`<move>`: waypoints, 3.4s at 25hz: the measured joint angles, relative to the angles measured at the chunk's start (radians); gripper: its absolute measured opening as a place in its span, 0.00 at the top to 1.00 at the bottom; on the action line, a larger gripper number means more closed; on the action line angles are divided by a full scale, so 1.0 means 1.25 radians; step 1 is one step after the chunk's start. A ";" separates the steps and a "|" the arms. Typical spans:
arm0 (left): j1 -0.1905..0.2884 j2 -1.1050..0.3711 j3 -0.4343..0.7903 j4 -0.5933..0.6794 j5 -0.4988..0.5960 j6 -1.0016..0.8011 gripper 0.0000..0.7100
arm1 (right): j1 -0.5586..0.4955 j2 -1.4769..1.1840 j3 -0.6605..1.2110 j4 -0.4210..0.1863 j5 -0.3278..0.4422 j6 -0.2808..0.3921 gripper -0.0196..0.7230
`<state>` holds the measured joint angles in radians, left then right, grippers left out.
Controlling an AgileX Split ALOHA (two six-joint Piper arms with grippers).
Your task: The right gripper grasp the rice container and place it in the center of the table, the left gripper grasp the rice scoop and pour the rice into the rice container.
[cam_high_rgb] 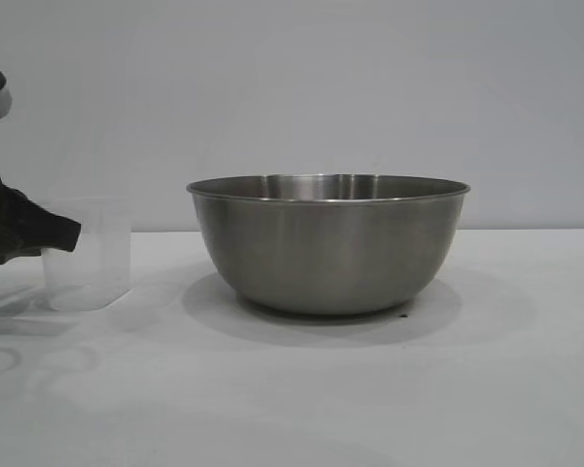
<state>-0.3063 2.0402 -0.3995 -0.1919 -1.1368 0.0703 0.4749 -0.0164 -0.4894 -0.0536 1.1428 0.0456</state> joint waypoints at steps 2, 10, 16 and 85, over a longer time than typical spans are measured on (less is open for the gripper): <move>0.000 -0.035 0.029 -0.023 0.000 -0.030 0.60 | 0.000 0.000 0.000 0.000 0.000 0.000 0.51; 0.069 -0.145 0.063 -0.070 0.000 -0.057 0.63 | 0.000 0.000 0.000 0.000 0.000 0.000 0.51; 0.190 -0.192 0.063 0.066 0.047 -0.123 0.63 | 0.000 0.000 0.000 0.000 0.000 0.000 0.51; 0.206 -1.629 -0.073 0.126 1.803 0.017 0.63 | 0.000 0.000 0.000 0.000 0.000 -0.002 0.51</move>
<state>-0.0484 0.0033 -0.4905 -0.0341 1.1174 0.0920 0.4749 -0.0164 -0.4894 -0.0536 1.1428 0.0434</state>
